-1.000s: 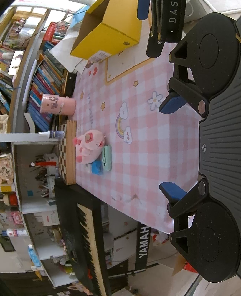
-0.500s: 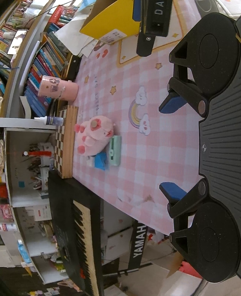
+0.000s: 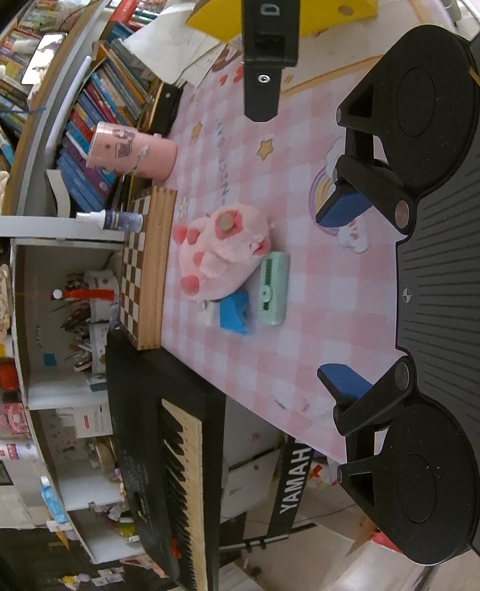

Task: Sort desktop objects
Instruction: 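Move both tools toward the green tape dispenser and pink pig plush, then grasp the green tape dispenser with the left tool while the right tool grasps the pig plush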

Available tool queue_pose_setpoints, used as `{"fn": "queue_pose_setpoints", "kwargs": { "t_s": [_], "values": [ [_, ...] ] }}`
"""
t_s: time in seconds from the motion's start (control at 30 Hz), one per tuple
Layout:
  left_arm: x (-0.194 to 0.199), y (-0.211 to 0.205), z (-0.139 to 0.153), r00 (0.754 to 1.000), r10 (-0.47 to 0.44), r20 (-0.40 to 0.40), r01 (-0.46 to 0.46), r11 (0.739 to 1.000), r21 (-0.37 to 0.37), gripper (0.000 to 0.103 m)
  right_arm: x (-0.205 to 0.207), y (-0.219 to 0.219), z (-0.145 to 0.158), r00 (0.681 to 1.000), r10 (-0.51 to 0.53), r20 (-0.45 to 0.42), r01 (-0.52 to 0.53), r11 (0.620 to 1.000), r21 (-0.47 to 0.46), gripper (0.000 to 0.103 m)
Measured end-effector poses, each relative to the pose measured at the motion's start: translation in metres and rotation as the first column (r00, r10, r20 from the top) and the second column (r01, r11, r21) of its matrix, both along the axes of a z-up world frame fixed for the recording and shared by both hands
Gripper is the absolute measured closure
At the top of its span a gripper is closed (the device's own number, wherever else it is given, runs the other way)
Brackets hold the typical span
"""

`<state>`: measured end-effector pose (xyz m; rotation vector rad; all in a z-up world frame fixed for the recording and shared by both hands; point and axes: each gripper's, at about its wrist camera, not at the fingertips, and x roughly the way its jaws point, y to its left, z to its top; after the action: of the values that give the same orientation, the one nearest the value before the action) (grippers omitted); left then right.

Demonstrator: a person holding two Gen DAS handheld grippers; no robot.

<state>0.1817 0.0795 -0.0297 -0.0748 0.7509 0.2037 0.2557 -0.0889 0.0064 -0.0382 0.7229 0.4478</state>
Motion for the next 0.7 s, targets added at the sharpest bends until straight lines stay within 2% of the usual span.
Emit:
{"fn": "queue_pose_setpoints", "kwargs": {
  "t_s": [0.4,0.7],
  "values": [
    [0.063,0.009,-0.031,1.0,-0.013,-0.025,0.013,1.0,0.002,0.021,0.051,0.021,-0.006,0.998,0.064,-0.014,-0.064,0.998,0.002,0.01],
    [0.09,0.012,-0.044,0.998,-0.038,-0.055,0.04,0.999,0.029,0.021,0.081,0.042,-0.012,0.989,0.133,-0.059,-0.131,0.991,0.03,0.01]
  ]
}}
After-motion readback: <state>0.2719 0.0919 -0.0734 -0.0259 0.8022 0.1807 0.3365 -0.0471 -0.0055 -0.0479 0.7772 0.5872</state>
